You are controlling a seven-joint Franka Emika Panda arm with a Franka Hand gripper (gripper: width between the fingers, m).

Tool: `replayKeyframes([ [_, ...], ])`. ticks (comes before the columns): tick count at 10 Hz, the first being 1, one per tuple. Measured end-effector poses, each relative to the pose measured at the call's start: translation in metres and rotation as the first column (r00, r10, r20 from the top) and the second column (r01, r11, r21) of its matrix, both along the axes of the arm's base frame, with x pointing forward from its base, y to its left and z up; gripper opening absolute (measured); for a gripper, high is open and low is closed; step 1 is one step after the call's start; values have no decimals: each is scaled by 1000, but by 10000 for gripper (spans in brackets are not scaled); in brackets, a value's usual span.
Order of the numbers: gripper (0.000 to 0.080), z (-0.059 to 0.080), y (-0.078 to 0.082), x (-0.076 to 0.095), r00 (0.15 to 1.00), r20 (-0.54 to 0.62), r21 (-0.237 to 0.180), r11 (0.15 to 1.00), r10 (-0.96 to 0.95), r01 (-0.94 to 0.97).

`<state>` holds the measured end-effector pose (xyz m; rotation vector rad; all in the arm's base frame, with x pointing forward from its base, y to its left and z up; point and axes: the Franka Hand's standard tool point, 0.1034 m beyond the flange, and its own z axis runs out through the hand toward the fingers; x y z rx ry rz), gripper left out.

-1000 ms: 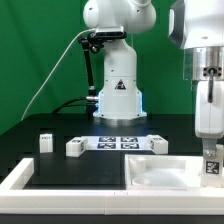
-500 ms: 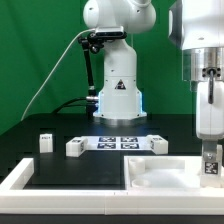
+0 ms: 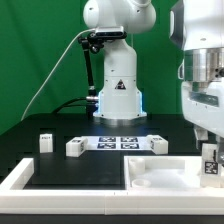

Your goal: Assemble one leg

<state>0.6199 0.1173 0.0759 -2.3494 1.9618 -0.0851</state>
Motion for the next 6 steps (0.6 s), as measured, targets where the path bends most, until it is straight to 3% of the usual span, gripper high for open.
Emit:
replayKeyframes([
  [2,649,0,0,0,989,3,-14,989,150,-150],
  [6,649,0,0,0,990,3,-13,990,141,-141],
])
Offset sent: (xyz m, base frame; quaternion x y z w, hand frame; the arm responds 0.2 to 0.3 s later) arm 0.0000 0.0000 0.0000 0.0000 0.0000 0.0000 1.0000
